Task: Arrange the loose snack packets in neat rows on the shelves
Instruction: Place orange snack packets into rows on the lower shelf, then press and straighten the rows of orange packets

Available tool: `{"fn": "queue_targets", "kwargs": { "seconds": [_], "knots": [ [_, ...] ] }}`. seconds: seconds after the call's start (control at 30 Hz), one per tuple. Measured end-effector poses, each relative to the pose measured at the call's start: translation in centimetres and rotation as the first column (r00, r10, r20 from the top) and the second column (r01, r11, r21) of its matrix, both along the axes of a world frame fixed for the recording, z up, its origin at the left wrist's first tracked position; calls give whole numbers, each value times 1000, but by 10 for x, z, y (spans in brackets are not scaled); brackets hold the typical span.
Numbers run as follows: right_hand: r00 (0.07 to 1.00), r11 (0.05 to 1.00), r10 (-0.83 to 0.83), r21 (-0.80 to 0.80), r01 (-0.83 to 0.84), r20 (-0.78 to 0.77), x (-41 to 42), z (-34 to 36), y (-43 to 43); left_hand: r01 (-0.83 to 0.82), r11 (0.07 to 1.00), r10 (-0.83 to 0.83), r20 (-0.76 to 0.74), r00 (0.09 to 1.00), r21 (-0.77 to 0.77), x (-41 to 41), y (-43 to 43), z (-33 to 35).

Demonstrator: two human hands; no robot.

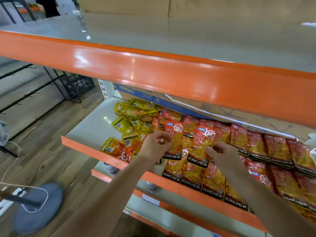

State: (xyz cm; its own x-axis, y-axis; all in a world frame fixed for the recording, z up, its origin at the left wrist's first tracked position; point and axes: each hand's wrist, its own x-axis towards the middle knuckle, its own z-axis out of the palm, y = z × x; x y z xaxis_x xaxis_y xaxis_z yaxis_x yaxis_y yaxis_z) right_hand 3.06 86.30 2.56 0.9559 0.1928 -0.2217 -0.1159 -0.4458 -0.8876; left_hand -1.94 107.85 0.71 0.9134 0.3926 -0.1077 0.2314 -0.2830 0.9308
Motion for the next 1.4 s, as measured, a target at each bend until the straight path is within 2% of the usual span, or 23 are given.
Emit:
{"fn": "queue_targets", "kwargs": {
  "seconds": [0.2, 0.37, 0.6, 0.8, 1.07, 1.23, 1.4],
  "knots": [
    [997, 998, -42, -38, 45, 70, 7, -8, -5, 65, 996, -64, -27, 998, 57, 22, 0, -9],
    [988, 990, -74, -108, 89, 134, 14, -25, -6, 111, 994, -110, -34, 993, 22, 35, 3, -18],
    [975, 977, -131, -145, 157, 177, 30, -39, -1, 222, 974, -222, -7, 975, 50, 52, 4, -25],
    [959, 946, -99, -273, 172, 265, 51, -40, 5, 334, 926, -336, -19, 942, 177, 73, 6, -20],
    [929, 926, -36, -338, 170, 368, 64, -47, 17, 347, 856, -359, -42, 932, 384, 93, 5, -32],
    [900, 918, -33, -343, 199, 434, 72, -47, 24, 311, 859, -347, 15, 938, 407, 101, 6, -39],
    [914, 861, 22, -472, 188, 405, 82, -52, 24, 255, 880, -292, 34, 956, 401, 109, 3, -41]
  ]
}}
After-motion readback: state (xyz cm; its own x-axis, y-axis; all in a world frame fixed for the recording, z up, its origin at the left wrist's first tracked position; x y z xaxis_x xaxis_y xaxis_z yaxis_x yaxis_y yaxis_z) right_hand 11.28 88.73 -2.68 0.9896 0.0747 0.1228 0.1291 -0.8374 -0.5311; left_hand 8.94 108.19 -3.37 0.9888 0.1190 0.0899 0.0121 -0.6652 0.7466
